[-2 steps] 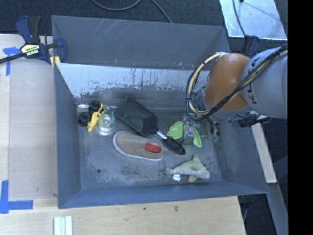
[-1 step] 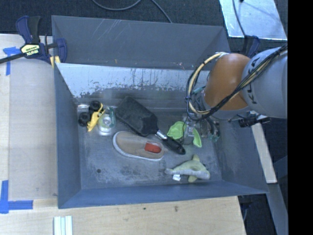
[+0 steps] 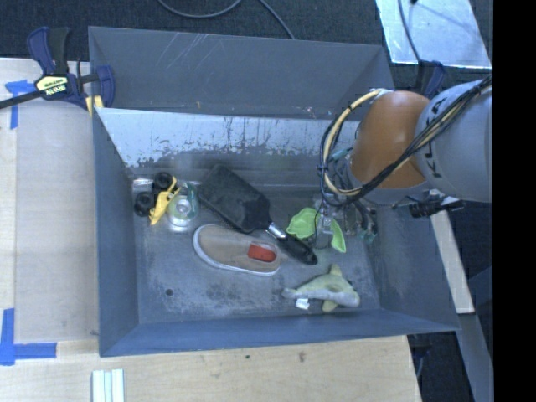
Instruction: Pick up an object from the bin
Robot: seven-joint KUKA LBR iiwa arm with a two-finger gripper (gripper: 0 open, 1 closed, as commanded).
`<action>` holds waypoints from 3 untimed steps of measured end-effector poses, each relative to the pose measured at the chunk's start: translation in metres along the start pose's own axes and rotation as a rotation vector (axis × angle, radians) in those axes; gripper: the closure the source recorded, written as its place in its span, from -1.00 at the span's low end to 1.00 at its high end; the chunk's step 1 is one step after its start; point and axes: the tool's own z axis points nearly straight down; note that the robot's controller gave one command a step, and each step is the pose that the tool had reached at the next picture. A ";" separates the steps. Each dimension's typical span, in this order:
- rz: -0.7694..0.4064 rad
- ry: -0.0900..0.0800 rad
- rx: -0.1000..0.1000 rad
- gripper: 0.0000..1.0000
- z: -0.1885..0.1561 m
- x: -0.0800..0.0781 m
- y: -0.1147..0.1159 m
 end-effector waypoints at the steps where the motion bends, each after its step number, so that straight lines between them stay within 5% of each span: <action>1: -0.030 -0.006 0.000 1.00 -0.049 0.001 0.002; 2: -0.033 -0.003 0.000 1.00 -0.076 0.011 0.009; 3: -0.041 -0.010 -0.001 1.00 -0.195 0.005 0.000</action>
Offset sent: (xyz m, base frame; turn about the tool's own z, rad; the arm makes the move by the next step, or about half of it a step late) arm -0.0122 0.0149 0.0841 -0.0311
